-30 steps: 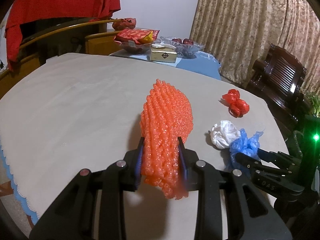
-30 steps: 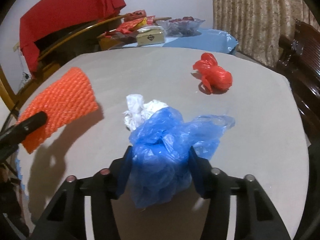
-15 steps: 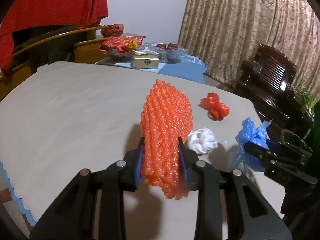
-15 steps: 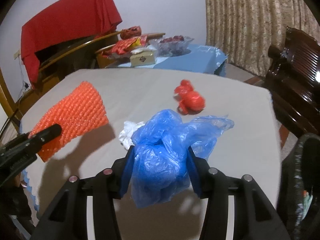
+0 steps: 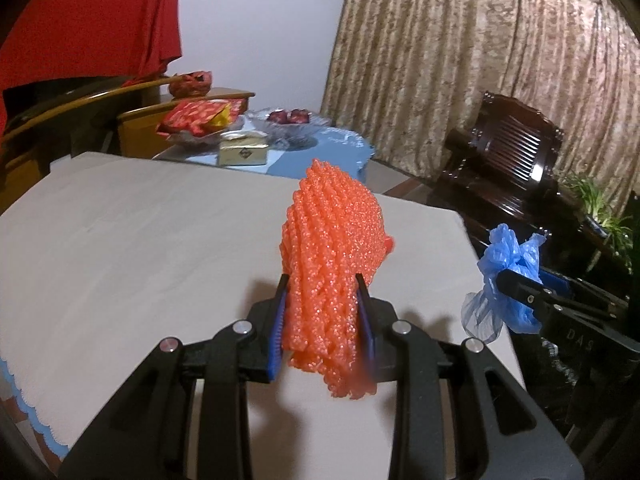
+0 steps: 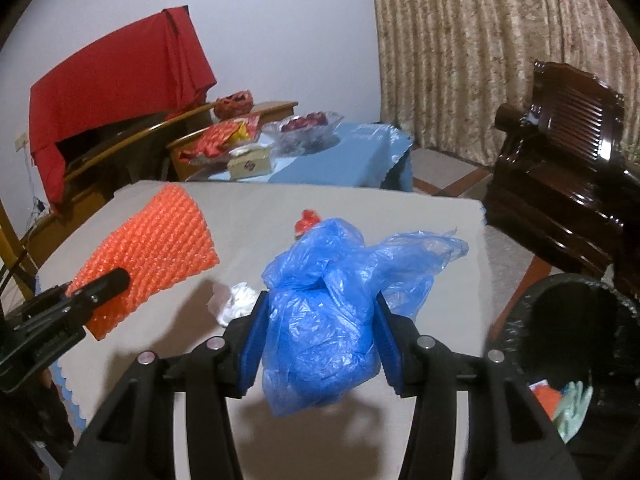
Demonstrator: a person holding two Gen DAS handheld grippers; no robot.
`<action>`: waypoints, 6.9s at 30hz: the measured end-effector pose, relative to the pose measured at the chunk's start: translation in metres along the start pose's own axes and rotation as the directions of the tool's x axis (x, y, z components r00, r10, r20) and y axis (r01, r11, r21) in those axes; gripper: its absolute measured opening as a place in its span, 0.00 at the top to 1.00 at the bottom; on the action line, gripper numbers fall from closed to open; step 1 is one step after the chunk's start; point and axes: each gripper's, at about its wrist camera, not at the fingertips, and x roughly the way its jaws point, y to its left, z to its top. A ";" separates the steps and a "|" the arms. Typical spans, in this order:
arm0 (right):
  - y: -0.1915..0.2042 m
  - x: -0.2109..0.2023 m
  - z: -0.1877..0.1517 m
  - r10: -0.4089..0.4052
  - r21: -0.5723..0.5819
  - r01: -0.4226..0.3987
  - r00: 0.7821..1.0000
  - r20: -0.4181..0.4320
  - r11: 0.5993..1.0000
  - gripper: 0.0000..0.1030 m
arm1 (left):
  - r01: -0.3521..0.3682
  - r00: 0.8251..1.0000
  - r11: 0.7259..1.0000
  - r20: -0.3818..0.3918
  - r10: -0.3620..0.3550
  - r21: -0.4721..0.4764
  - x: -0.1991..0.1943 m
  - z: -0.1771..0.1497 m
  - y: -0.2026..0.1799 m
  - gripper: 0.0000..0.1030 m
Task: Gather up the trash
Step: 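Carry the blue bag and orange net toward the bin with both grippers, then open both grippers over the bin to drop the net and blue bag, then move both grippers back to the white tissue and red bag on the table, then grasp the white tissue with the left gripper while the right gripper grasps the red bag, then carry the white tissue and red bag over the bin with both grippers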
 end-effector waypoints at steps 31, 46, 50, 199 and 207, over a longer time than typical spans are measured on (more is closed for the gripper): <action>-0.155 -0.111 -0.015 -0.279 0.160 0.263 0.956 0.089 0.951 0.52 | 0.280 0.959 0.935 -0.031 -0.280 0.216 0.007 0.005 -0.178 0.72; -0.212 -0.130 -0.042 -0.393 0.205 0.379 0.919 0.030 0.903 0.52 | 0.383 0.923 0.874 -0.089 -0.374 0.300 0.027 -0.010 -0.250 0.72; -0.221 -0.131 -0.047 -0.401 0.209 0.388 0.916 0.017 0.897 0.52 | 0.403 0.914 0.860 -0.104 -0.391 0.312 0.033 -0.014 -0.263 0.72; -0.017 0.084 0.052 0.050 0.014 -0.049 0.996 -0.077 0.999 0.57 | -0.123 0.991 0.992 -0.051 0.122 0.000 0.073 0.040 -0.005 0.58; -0.029 0.022 0.046 0.036 0.035 -0.034 0.999 -0.037 0.999 0.57 | -0.079 0.996 0.997 -0.030 0.080 0.022 0.026 0.037 -0.038 0.58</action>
